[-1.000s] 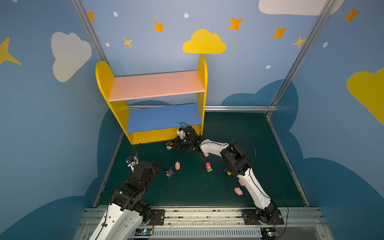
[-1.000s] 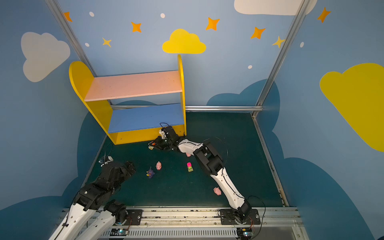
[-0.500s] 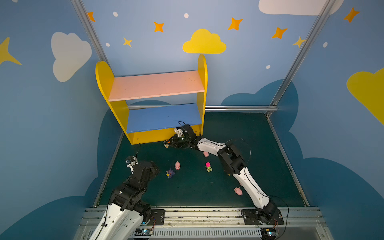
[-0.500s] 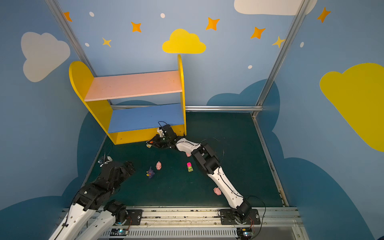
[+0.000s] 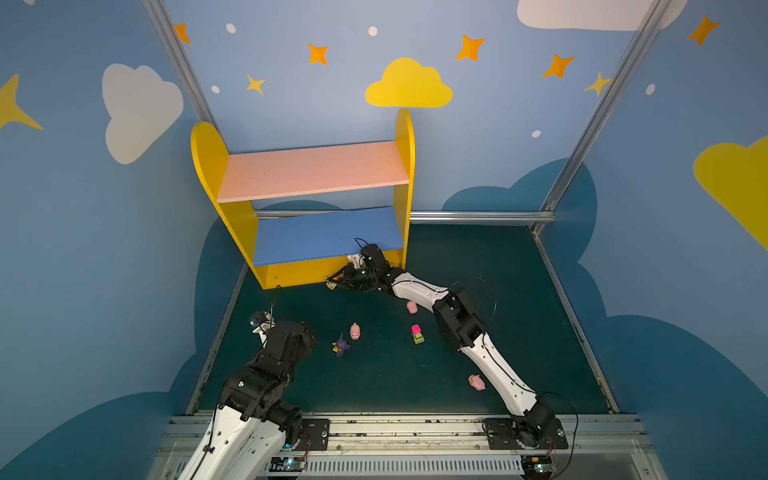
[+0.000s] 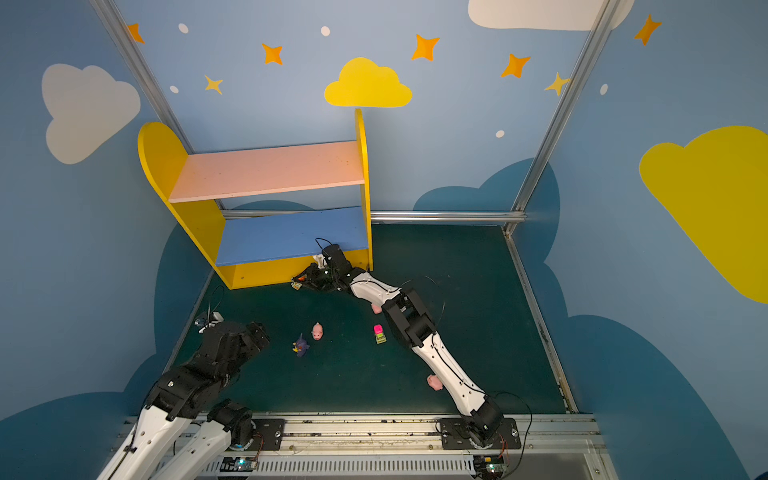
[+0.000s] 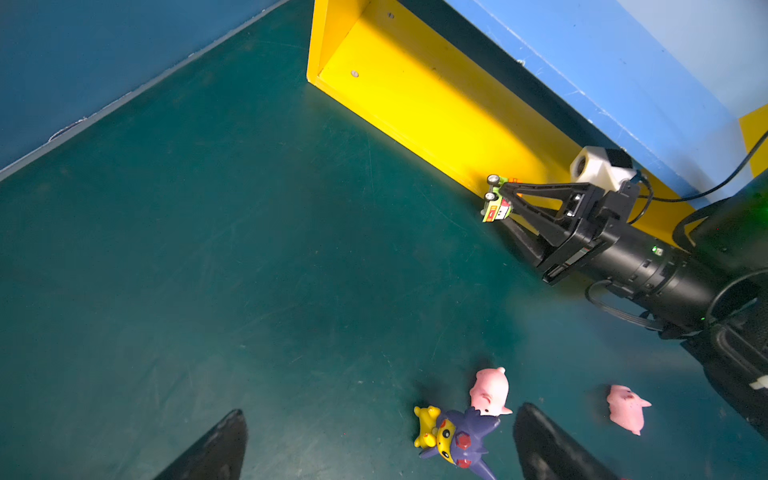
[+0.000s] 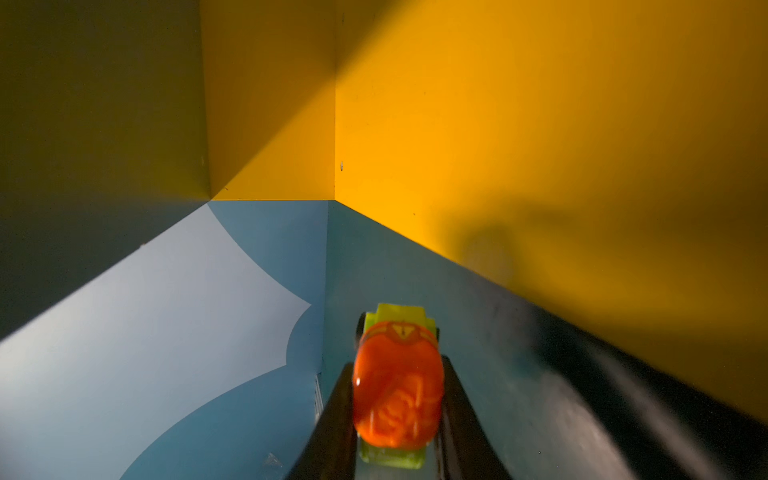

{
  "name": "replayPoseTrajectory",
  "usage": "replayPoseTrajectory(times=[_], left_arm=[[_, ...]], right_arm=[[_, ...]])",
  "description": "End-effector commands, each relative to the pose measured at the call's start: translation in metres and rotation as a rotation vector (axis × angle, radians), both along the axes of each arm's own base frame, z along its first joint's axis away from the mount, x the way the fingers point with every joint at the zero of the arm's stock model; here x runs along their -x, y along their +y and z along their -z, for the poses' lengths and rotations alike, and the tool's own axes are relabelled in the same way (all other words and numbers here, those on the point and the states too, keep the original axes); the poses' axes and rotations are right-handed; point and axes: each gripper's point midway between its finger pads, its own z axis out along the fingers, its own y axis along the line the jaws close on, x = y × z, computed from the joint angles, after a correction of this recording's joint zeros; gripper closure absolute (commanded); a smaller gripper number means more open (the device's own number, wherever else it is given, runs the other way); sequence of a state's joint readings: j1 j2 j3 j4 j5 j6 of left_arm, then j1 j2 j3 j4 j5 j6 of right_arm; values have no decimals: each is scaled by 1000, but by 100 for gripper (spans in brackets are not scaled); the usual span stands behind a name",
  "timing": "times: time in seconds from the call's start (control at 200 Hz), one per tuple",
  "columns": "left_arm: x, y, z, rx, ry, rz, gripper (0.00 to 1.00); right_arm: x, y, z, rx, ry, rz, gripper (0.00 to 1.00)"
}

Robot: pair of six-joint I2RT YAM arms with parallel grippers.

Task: Place and organize the plastic toys onto the shelf
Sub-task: 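Lower the car onto the bottom shelf level and open the right gripper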

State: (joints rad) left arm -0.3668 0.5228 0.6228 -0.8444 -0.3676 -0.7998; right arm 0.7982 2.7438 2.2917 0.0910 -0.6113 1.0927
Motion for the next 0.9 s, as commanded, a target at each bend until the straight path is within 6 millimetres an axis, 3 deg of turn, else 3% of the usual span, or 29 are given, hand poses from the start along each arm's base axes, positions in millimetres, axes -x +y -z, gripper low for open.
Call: replayPoseTrajectory(times=[0.0, 0.896], left_arm=[[-3, 1, -6, -3, -11, -2, 0], [-7, -1, -8, 13, -20, 3, 0]], right_arm=[[-10, -2, 6, 7, -6, 15, 76], [-58, -11, 8, 10, -91, 180, 76]])
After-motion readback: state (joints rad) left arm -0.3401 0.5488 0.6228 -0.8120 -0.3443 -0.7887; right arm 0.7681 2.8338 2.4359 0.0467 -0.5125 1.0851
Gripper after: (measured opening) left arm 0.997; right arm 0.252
